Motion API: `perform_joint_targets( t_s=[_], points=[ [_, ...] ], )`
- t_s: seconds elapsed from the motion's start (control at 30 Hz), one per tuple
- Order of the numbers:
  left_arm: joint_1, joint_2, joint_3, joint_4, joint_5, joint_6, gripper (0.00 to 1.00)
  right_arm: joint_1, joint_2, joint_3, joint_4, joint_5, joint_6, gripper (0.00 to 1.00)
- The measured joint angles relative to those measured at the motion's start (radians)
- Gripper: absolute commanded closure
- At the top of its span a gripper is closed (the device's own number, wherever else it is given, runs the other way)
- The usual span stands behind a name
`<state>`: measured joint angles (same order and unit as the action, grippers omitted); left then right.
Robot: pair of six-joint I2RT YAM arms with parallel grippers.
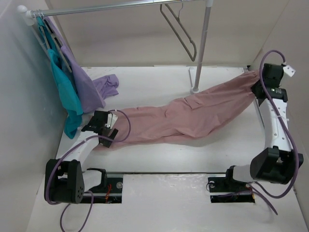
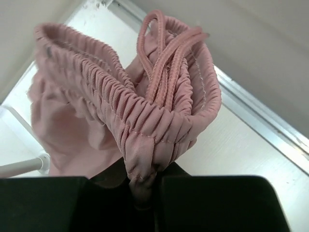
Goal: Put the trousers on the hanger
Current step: Fold the trousers at the center of the board.
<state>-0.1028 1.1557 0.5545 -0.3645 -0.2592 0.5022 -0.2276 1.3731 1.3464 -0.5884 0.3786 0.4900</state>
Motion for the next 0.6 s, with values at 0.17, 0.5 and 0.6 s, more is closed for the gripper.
perform_joint_targets(
  t_s=[0.17,0.5,0.6],
  points=[
    [0.000,-0.001,0.053,-0.056,0.063,-0.007,0.00,0.034,0.020,0.164,-0.135,0.087,-0.034,1.00],
    [-0.062,-0.047,0.168,-0.134,0.232,-0.017,0.00,0.167,0.075,0.396,-0.308,0.393,-0.163,1.00],
    [-0.098,-0.045,0.168,-0.151,0.250,-0.027,0.00,0.143,0.073,0.456,-0.330,0.454,-0.191,1.00]
  ],
)
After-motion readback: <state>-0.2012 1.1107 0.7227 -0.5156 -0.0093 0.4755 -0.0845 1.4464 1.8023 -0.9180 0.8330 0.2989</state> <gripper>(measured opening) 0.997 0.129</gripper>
